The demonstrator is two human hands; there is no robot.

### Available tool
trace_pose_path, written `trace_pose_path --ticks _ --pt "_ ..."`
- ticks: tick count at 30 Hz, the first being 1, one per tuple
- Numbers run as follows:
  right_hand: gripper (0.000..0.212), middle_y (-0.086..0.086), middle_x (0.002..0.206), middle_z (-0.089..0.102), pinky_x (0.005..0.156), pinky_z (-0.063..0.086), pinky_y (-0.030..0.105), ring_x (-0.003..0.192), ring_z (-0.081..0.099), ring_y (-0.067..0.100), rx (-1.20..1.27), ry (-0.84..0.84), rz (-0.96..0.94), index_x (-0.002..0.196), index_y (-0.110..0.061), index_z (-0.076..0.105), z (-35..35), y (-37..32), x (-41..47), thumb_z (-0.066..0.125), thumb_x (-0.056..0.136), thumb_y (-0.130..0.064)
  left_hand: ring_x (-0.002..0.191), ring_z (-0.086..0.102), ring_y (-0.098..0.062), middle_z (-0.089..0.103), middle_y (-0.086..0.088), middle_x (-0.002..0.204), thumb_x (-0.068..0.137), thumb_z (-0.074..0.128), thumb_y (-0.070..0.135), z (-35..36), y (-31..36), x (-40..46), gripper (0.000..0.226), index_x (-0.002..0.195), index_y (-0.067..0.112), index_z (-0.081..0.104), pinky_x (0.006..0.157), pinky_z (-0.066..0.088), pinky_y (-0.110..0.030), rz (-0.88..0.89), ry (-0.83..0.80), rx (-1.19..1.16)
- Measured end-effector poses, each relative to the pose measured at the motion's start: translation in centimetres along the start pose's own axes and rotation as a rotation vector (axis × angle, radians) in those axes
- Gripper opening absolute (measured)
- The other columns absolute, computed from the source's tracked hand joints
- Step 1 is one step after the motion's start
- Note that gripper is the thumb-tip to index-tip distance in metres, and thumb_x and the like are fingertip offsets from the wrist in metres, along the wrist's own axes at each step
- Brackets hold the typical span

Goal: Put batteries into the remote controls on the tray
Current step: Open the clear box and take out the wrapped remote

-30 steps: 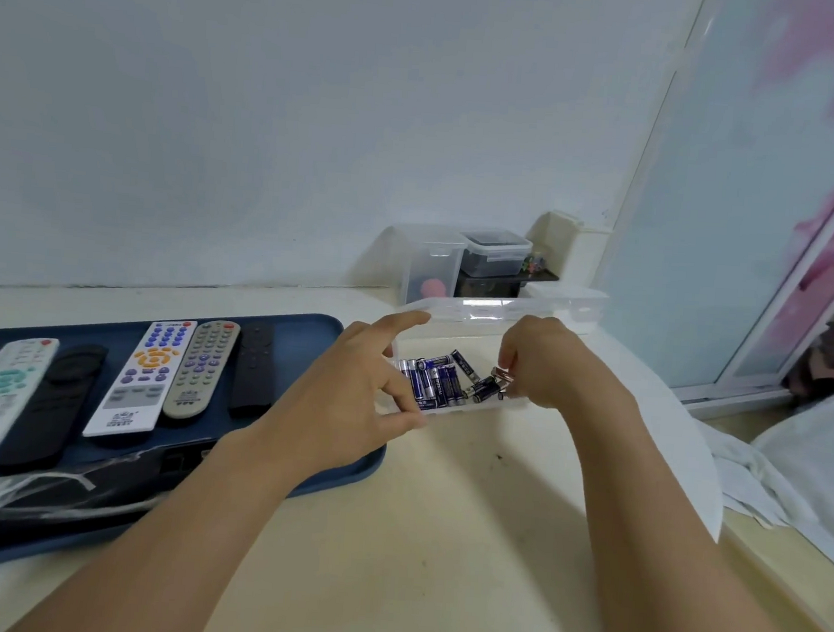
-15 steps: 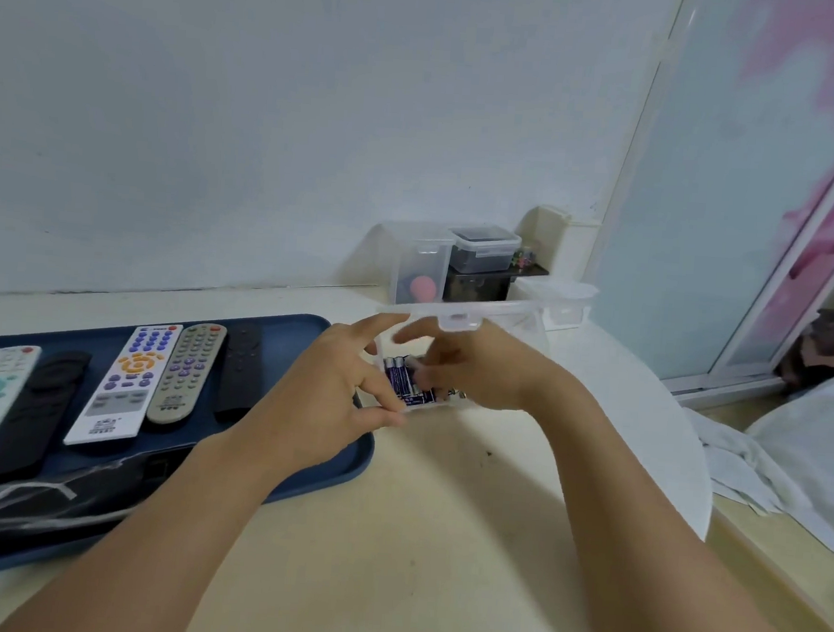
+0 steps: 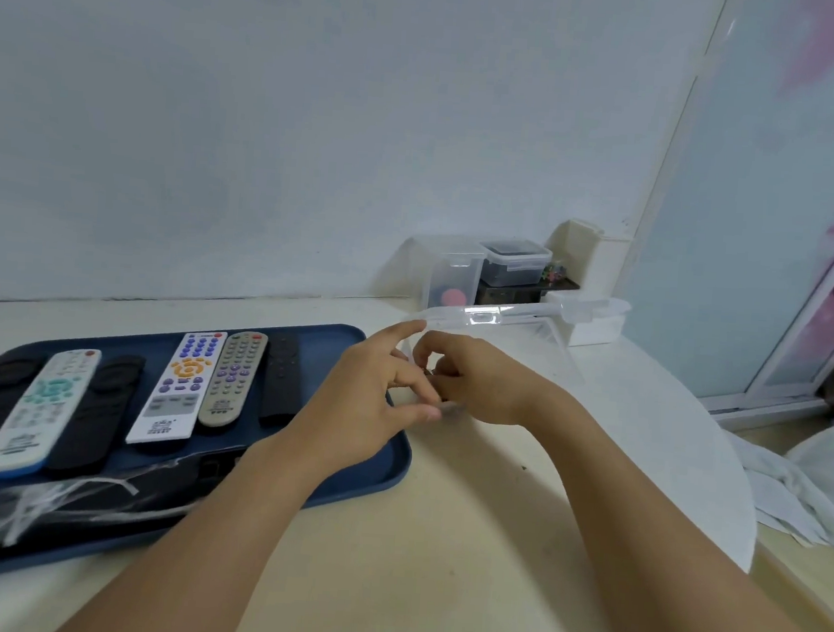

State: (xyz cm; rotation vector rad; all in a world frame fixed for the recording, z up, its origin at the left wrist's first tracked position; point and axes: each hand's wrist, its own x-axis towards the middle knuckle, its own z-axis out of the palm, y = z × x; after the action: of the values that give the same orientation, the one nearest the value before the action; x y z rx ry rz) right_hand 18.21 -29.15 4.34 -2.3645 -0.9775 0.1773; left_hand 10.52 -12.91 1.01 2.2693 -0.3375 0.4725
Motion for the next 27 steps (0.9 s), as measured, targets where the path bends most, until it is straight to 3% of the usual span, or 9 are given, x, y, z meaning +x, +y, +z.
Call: trace_pose_path --ticks 2,6,8,10,12,15,19,23,27 --pt "0.003 -0.002 0.064 0.063 0.058 0.043 0.016 0.054 0.052 0.006 0.096 0.117 -0.02 0.097 -0.018 0.057 -0.3 0.1 -0.1 0.057 0.098 -0.015 0.121 0.056 -0.005 0.038 0.011 0.158 0.083 0.082 0.022 0.0 -0.2 0.2 0.013 0.092 0.031 0.08 0.099 0.042 -0.014 -0.042 0.006 -0.013" --pt "0.003 -0.006 0.07 0.068 0.06 0.045 0.021 0.061 0.055 0.013 0.119 0.371 -0.194 0.1 -0.016 0.054 -0.9 -0.2 -1.2 0.057 0.1 -0.018 0.124 0.058 -0.019 0.034 0.0 0.16 0.086 0.079 0.021 -0.2 -0.8 0.6 0.028 0.112 0.028 0.074 0.101 0.052 -0.029 -0.157 -0.022 -0.037" --pt "0.005 -0.01 0.069 0.067 0.056 0.042 0.019 0.059 0.051 0.012 0.361 0.425 -0.234 0.101 -0.01 0.054 -1.0 -1.0 -1.5 0.055 0.102 -0.014 0.124 0.057 -0.018 0.035 -0.001 0.158 0.085 0.08 0.023 -0.2 -0.9 0.5 0.03 0.114 0.028 0.072 0.101 0.051 -0.028 -0.153 -0.024 -0.01" --pt "0.006 -0.001 0.067 0.059 0.052 0.038 0.02 0.057 0.043 0.013 0.888 0.291 -0.175 0.098 -0.009 0.055 -1.0 -1.8 -1.5 0.052 0.103 -0.013 0.123 0.056 -0.016 0.036 0.001 0.157 0.086 0.079 0.023 -0.3 -1.0 0.5 0.031 0.115 0.029 0.071 0.1 0.05 -0.026 -0.15 -0.027 -0.001" --pt "0.01 0.005 0.066 0.051 0.047 0.037 0.017 0.055 0.038 0.012 1.387 0.027 -0.102 0.096 -0.011 0.055 -0.5 -2.7 -1.4 0.048 0.103 -0.014 0.121 0.056 -0.013 0.037 0.005 0.156 0.087 0.077 0.024 -0.6 -0.7 0.3 0.033 0.114 0.041 0.067 0.1 0.05 -0.026 -0.134 -0.04 -0.014" --pt "0.013 0.005 0.068 0.051 0.042 0.035 0.016 0.054 0.041 0.009 1.807 -0.2 -0.008 0.096 -0.007 0.057 0.9 -3.8 -1.0 0.047 0.099 -0.016 0.125 0.055 -0.014 0.047 0.007 0.147 0.087 0.077 0.025 -2.1 0.2 0.1 0.04 0.106 0.054 0.056 0.103 0.048 -0.035 -0.102 0.049 -0.01" --pt "0.012 0.008 0.076 0.053 0.041 0.039 0.015 0.052 0.048 0.008 1.913 -0.271 0.074 0.094 -0.004 0.056 2.4 -5.9 -0.2 0.046 0.096 -0.011 0.105 0.06 -0.009 0.063 0.014 0.113 0.089 0.075 0.025 -6.9 0.2 -1.7 0.019 0.096 0.04 0.065 0.088 0.049 -0.024 -0.144 0.23 0.019" --pt "0.008 0.01 0.082 0.051 0.039 0.037 0.016 0.05 0.046 0.009 1.833 -0.327 0.139 0.091 -0.005 0.054 4.6 -8.9 1.3 0.045 0.092 -0.007 0.106 0.059 -0.003 0.064 0.014 0.11 0.092 0.072 0.031 -10.2 -1.3 -5.6 0.01 0.101 0.03 0.072 0.092 0.051 -0.022 -0.218 0.119 0.14" --pt "0.014 0.01 0.085 0.052 0.039 0.037 0.015 0.049 0.045 0.008 1.815 -0.363 0.171 0.094 -0.005 0.055 7.1 -11.7 3.2 0.043 0.1 -0.008 0.109 0.059 -0.001 0.061 0.017 0.113 0.083 0.079 0.041 -12.0 -2.0 -10.6 0.031 0.111 0.031 0.071 0.095 0.053 -0.032 -0.146 -0.042 0.186"
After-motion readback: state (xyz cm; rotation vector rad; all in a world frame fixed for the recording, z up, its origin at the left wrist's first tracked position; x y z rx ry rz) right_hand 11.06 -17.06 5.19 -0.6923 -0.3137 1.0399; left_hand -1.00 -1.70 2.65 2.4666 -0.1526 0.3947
